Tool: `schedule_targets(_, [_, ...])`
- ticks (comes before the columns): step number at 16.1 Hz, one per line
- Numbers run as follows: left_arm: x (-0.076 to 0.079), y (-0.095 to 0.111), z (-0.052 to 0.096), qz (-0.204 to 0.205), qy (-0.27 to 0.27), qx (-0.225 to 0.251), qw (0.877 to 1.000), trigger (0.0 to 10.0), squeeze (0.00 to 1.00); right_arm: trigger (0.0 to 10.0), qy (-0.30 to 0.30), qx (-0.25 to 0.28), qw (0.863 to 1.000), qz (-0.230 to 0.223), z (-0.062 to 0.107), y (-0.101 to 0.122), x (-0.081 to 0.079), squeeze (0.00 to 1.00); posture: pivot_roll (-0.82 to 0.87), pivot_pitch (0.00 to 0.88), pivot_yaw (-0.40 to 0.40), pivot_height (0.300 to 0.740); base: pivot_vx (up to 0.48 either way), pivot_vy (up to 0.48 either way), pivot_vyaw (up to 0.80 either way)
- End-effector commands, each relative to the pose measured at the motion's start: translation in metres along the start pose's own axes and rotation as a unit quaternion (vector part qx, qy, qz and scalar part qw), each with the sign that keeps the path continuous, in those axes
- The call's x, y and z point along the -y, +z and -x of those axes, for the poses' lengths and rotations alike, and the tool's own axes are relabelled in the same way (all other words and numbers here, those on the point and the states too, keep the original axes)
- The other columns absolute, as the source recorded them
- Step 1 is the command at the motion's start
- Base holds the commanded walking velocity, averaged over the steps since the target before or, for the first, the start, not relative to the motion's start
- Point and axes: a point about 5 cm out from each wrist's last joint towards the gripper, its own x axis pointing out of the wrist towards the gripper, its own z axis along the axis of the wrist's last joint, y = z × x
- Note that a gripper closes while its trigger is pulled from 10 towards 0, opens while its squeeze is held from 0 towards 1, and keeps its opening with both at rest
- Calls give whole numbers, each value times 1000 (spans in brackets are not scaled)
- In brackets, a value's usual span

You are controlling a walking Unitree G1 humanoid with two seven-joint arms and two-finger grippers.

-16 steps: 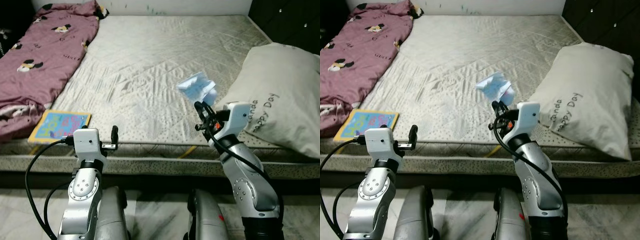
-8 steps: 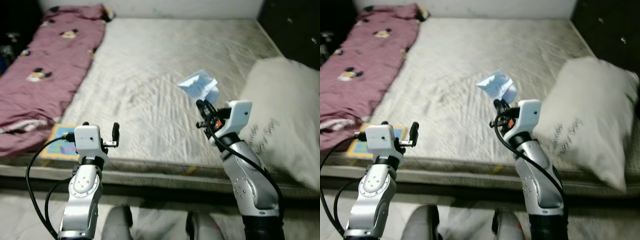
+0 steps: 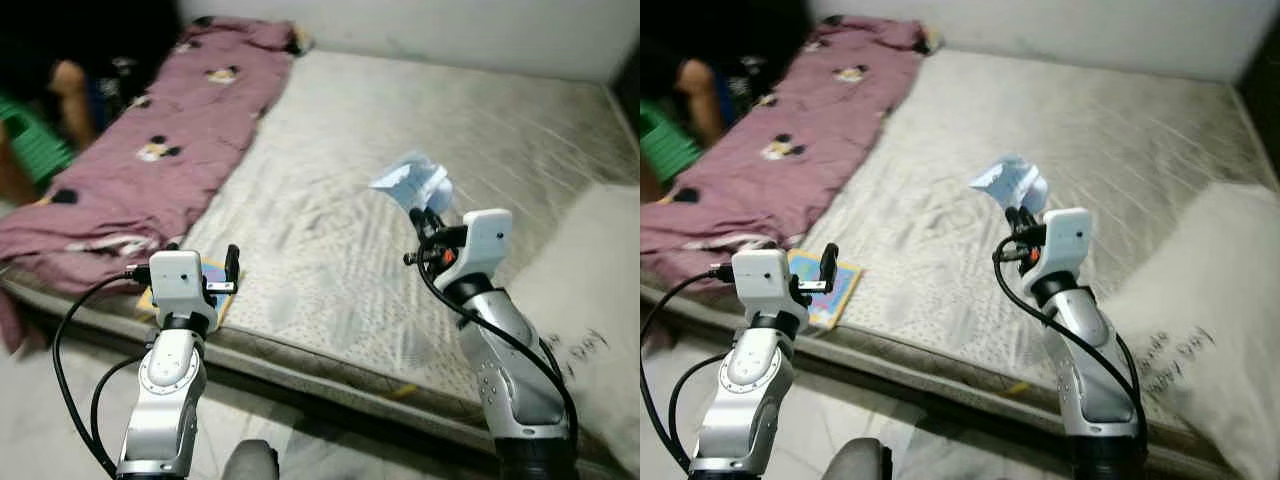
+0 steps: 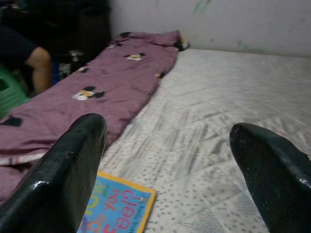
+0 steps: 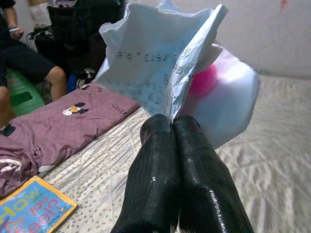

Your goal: Clean up the room

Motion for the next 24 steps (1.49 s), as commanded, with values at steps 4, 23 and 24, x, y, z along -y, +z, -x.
schedule_targets(4, [-1,-4,2,-7,-4,-8,1000,10000,0,10000,-17,-10,1000,7,-3,-6,5,0,-59,0,20,740,0,0,0])
schedule_targets(23, [7,-11,2,13,-8,-24,1000,10000,0,10000,-36,-36,999,10,-3,-18,7,0,-71,0,13,740,0,0,-267])
schedule_targets(24, [8,-11,3,12,-7,-24,1000,10000,0,10000,-34,-38,999,10,-2,-19,7,0,-71,0,12,740,0,0,0])
